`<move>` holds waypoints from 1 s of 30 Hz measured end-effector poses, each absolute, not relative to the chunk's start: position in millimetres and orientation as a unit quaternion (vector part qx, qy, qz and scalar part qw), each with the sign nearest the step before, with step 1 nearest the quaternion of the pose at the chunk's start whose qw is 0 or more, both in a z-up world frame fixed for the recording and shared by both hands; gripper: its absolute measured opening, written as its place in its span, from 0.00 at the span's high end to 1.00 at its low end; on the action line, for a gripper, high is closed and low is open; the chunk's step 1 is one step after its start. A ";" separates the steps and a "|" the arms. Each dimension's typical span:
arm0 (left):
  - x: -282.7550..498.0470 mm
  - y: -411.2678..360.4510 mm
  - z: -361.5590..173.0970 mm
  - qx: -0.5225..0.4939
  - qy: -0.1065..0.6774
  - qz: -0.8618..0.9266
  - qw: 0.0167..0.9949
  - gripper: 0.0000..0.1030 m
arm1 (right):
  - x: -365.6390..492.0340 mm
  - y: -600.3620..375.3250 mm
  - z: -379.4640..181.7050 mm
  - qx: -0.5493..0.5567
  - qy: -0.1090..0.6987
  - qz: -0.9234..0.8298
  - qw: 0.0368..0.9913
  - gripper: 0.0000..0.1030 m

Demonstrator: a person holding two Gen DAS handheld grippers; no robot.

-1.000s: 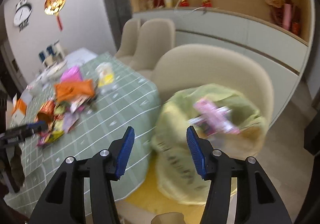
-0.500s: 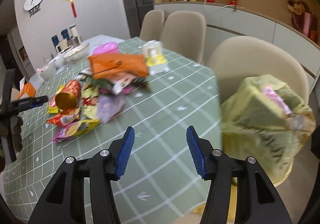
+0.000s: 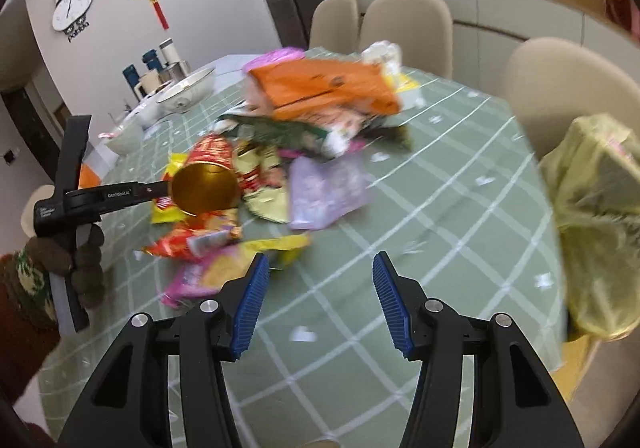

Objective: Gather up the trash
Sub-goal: 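Grasp a yellow wrapper with the left gripper while the right gripper grasps a yellow snack packet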

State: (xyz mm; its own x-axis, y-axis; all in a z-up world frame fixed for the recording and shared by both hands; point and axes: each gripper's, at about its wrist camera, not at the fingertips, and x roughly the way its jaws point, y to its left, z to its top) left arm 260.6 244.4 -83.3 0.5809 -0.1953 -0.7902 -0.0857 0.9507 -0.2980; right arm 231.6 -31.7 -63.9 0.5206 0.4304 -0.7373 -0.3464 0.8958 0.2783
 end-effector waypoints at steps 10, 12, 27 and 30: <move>215.2 250.5 -83.2 -0.188 0.463 -0.051 0.865 0.95 | 229.5 -5.0 -85.8 0.064 0.481 0.180 0.855 0.50; 209.5 247.4 -84.5 -0.194 0.464 -0.054 0.862 0.95 | 231.9 -3.4 -90.5 0.063 0.492 0.186 0.848 0.56; 198.3 220.6 -10.9 -0.152 0.402 -0.047 0.902 0.96 | 232.7 -43.0 -28.2 0.047 0.407 0.195 0.891 0.90; 195.4 205.7 9.6 -0.141 0.382 -0.051 0.912 0.96 | 232.7 -63.3 -15.8 0.055 0.395 0.193 0.897 0.90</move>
